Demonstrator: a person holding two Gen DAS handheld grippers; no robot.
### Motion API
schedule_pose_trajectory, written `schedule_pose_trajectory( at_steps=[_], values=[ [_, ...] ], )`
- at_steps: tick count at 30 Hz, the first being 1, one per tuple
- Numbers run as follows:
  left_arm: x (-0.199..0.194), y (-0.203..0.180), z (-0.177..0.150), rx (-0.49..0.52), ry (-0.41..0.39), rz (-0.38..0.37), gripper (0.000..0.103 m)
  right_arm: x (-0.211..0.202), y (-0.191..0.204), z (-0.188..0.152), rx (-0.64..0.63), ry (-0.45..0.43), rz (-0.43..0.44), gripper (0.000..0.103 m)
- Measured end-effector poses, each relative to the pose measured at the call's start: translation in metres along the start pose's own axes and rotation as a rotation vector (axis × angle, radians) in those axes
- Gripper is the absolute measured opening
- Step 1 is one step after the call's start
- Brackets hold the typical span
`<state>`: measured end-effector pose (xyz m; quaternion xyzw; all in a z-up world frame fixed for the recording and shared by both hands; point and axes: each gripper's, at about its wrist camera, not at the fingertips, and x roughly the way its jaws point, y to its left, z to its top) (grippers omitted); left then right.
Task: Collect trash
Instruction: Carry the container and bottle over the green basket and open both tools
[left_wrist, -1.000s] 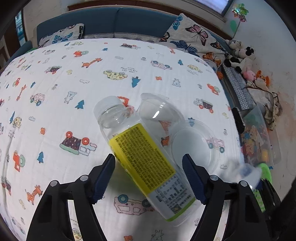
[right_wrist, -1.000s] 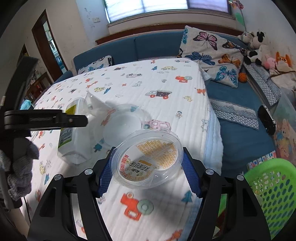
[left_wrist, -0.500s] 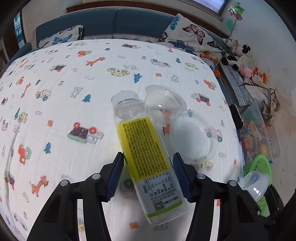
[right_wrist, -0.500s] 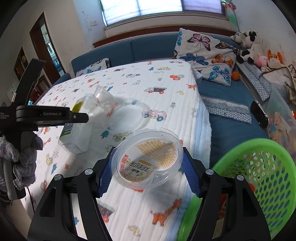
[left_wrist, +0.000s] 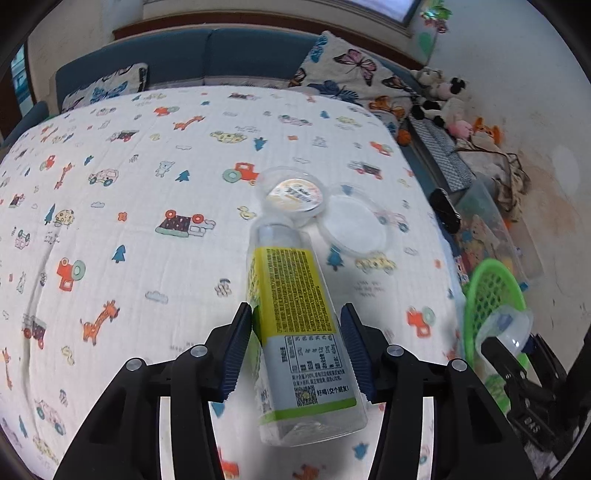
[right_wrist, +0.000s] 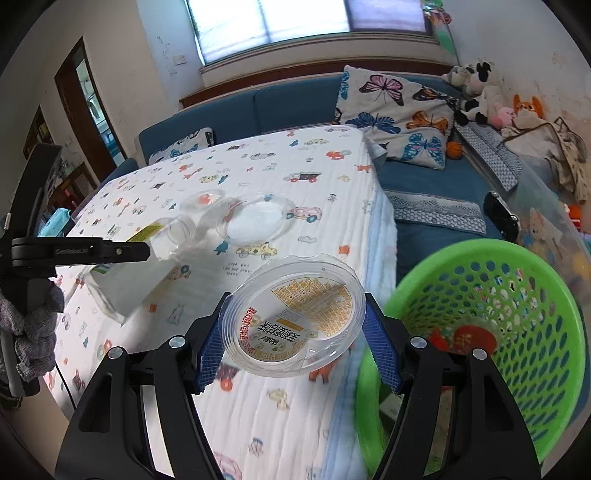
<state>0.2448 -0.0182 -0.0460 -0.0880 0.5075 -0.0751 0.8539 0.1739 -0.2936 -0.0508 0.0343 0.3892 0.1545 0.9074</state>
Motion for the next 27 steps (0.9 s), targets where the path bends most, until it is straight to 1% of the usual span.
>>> schedule_pose_trajectory(
  at_steps=[5,11,19,27],
  values=[
    [-0.016,-0.014,-0.012,0.048,-0.023,-0.019,0.046,-0.017,-0.002,-0.009,0.001,-0.016,-0.022,0.068],
    [-0.030,-0.032,-0.022,0.094,-0.037,-0.064,0.044,-0.033,-0.009,-0.017,0.017,-0.035,-0.050,0.068],
    [-0.039,-0.067,-0.028,0.159,-0.046,-0.124,0.044,-0.052,-0.040,-0.034,0.079,-0.040,-0.117,0.068],
    [-0.045,-0.103,-0.030,0.230,-0.058,-0.190,0.044,-0.068,-0.082,-0.052,0.155,-0.036,-0.209,0.068]
  ],
)
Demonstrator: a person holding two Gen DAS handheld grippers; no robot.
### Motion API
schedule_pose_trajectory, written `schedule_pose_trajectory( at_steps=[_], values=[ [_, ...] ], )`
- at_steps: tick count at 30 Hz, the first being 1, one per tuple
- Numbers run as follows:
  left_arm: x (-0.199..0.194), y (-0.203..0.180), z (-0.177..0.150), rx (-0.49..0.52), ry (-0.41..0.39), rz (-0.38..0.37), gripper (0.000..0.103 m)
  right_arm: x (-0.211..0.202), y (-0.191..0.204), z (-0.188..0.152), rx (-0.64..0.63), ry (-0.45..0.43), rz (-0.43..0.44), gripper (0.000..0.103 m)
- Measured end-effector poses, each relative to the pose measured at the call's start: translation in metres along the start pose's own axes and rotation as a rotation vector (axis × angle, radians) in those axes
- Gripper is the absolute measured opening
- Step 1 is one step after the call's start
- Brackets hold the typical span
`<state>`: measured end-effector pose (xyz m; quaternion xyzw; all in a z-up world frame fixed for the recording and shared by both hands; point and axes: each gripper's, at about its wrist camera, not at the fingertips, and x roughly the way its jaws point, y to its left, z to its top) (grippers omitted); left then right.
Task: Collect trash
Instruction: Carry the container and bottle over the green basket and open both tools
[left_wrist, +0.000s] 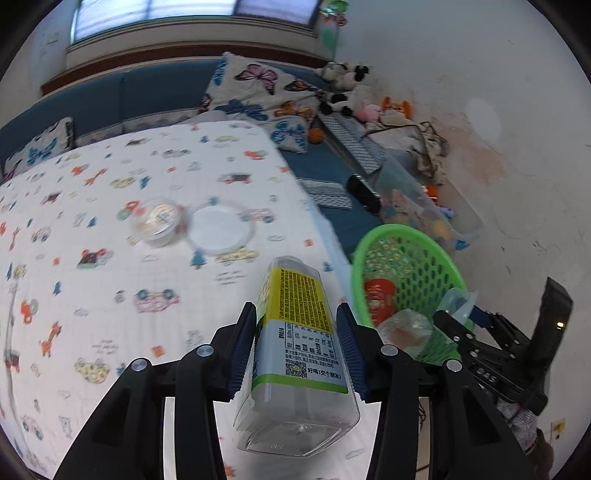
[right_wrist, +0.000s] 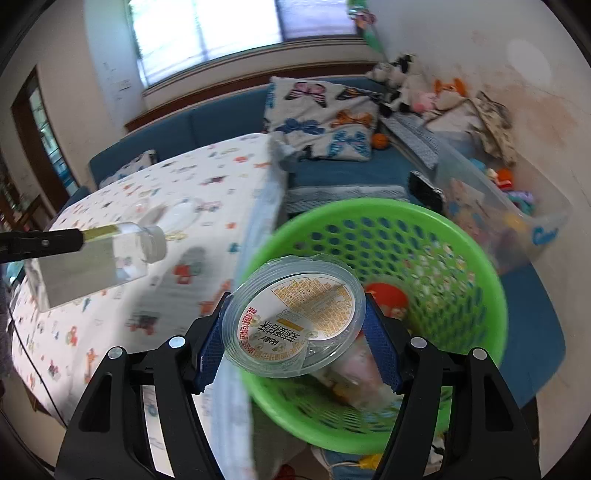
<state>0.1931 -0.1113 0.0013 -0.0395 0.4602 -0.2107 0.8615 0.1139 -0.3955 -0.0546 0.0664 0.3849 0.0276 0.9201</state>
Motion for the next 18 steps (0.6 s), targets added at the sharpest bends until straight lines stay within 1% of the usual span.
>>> schedule_pose_trajectory(
  at_steps=[7,11,18],
  values=[
    [0.007,-0.038,0.011,0.063,0.002,-0.067,0.044,0.003,-0.035,-0.009,0.072,0.028,-0.064,0.069],
    [0.014,-0.064,0.016,0.105,0.011,-0.105,0.044,-0.001,-0.048,-0.014,0.100,0.029,-0.077,0.074],
    [0.030,-0.106,0.022,0.179,0.026,-0.161,0.044,-0.017,-0.061,-0.021,0.119,0.010,-0.085,0.076]
  ],
)
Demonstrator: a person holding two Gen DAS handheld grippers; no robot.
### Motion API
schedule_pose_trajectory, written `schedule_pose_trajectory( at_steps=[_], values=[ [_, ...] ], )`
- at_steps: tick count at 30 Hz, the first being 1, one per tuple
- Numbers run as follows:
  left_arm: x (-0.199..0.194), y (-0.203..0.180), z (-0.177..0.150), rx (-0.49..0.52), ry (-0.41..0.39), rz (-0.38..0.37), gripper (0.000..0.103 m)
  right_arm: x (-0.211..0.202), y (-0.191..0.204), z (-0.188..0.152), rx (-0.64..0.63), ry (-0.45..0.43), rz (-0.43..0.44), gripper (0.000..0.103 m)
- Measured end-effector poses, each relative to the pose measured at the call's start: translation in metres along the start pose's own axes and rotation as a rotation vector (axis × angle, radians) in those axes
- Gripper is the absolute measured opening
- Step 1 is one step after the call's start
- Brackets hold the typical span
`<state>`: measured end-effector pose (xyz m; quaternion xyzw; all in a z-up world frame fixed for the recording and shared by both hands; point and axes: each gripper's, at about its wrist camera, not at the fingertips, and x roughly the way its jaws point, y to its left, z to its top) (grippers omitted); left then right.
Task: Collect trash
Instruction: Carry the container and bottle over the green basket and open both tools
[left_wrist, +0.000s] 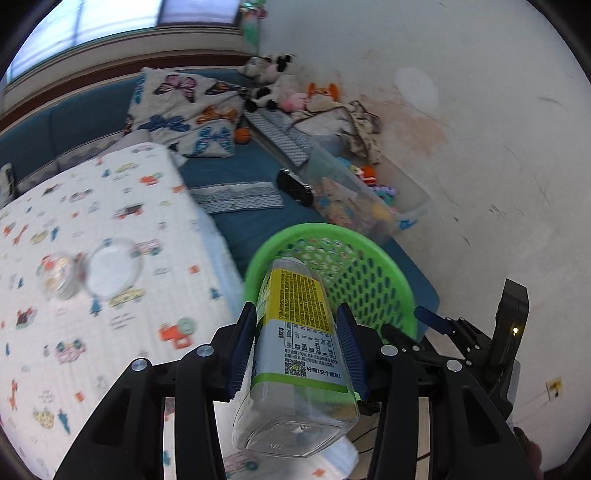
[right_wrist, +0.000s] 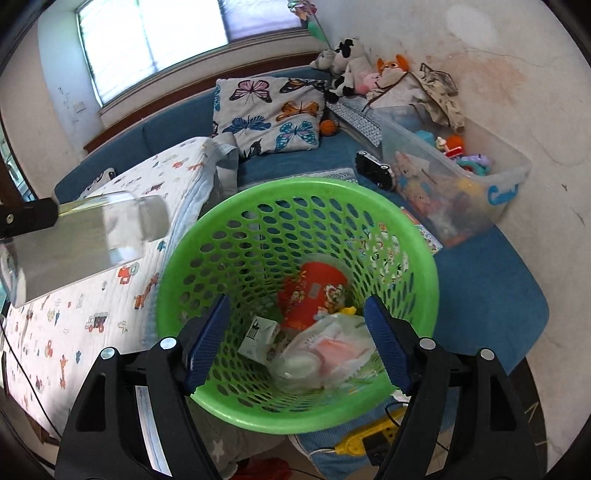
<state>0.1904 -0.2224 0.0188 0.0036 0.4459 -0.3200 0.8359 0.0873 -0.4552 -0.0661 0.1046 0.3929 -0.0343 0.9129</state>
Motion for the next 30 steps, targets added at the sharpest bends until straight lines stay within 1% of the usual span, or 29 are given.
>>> schedule_pose_trajectory(
  at_steps=[6,13,16,21,22,23,26,30],
  values=[
    [0.023,-0.023,0.006,0.043,0.028,-0.022,0.044,-0.013,-0.011,-0.005,0.021,-0.022,-0.002,0.078],
    [0.056,-0.040,0.008,0.074,0.079,-0.021,0.044,-0.024,-0.026,-0.011,0.049,-0.030,-0.008,0.078],
    [0.069,-0.045,0.010,0.073,0.090,-0.014,0.044,-0.027,-0.030,-0.014,0.065,-0.033,-0.008,0.078],
    [0.089,-0.048,0.009,0.059,0.116,-0.036,0.044,-0.030,-0.036,-0.019,0.085,-0.036,-0.009,0.078],
    [0.090,-0.049,0.008,0.060,0.109,-0.039,0.051,-0.030,-0.036,-0.019,0.088,-0.037,-0.007,0.078],
    [0.090,-0.049,0.008,0.060,0.104,-0.046,0.060,-0.031,-0.037,-0.020,0.090,-0.037,-0.006,0.078],
    [0.083,-0.049,0.007,0.080,0.077,-0.047,0.061,-0.031,-0.037,-0.021,0.090,-0.038,-0.004,0.078],
    [0.067,-0.046,0.006,0.113,0.045,-0.018,0.061,-0.033,-0.029,-0.019,0.083,-0.042,0.010,0.078]
  ],
)
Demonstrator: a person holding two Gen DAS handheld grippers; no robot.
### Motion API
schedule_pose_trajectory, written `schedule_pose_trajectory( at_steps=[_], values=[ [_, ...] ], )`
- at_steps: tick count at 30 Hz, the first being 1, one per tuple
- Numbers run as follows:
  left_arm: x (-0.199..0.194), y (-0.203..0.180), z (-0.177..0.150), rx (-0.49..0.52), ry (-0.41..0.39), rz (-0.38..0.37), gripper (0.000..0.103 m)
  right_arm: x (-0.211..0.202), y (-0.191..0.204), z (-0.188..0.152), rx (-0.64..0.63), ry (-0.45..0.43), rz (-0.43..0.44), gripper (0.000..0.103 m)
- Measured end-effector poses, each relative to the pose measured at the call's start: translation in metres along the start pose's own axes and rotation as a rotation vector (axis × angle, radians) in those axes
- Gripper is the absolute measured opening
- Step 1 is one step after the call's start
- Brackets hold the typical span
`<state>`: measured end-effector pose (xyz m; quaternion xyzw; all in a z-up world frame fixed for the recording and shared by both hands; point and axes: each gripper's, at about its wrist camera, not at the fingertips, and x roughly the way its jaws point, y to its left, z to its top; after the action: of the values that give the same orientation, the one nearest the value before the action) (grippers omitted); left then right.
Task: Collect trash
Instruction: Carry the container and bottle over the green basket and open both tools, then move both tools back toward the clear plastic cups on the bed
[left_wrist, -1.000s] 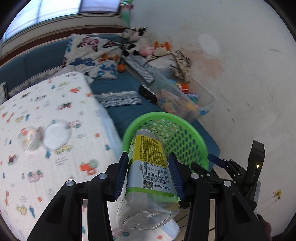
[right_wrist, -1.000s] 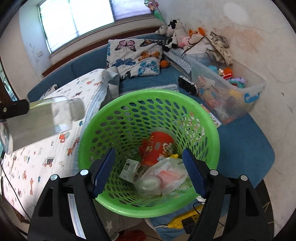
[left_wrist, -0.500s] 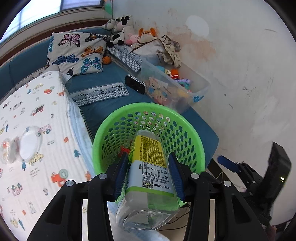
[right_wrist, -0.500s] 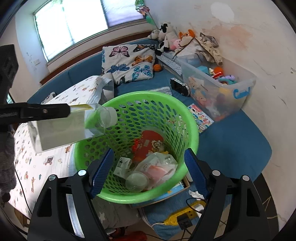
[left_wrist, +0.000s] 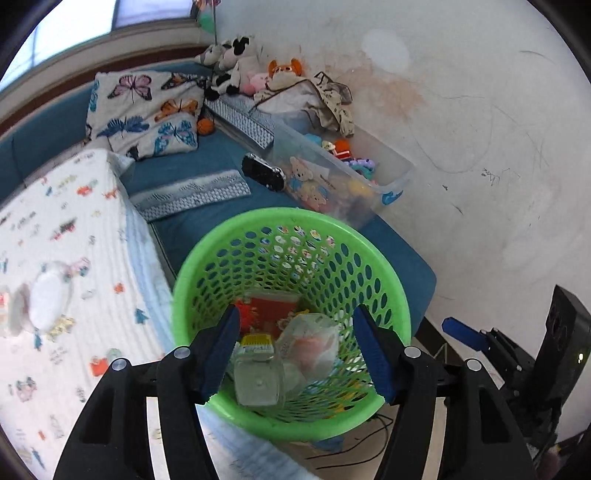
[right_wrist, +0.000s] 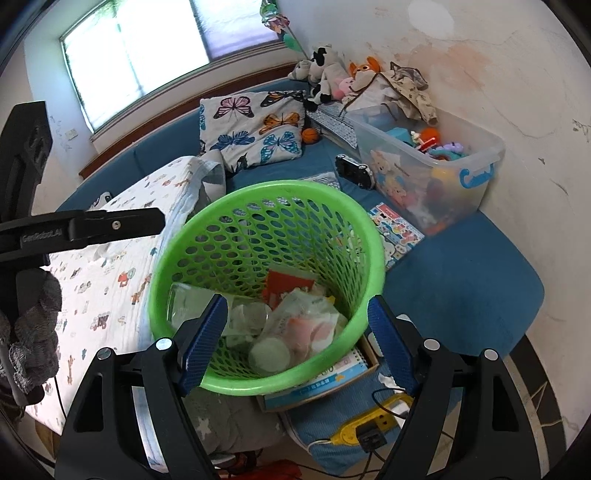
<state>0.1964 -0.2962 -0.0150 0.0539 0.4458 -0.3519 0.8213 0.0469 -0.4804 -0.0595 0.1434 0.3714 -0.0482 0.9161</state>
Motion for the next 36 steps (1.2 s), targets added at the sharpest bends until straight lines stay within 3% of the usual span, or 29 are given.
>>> schedule_pose_trajectory(
  at_steps=[15,36],
  values=[
    [-0.064,0.062,-0.028,-0.057,-0.075,0.126,0.061,-0.001,0.058,0.013,-0.085,-0.015,0.083,0.081],
    [-0.132,0.221,-0.067,-0.327,-0.098,0.394,0.063,0.048,0.198,0.046,-0.327,0.027,0.237,0.081]
  ],
)
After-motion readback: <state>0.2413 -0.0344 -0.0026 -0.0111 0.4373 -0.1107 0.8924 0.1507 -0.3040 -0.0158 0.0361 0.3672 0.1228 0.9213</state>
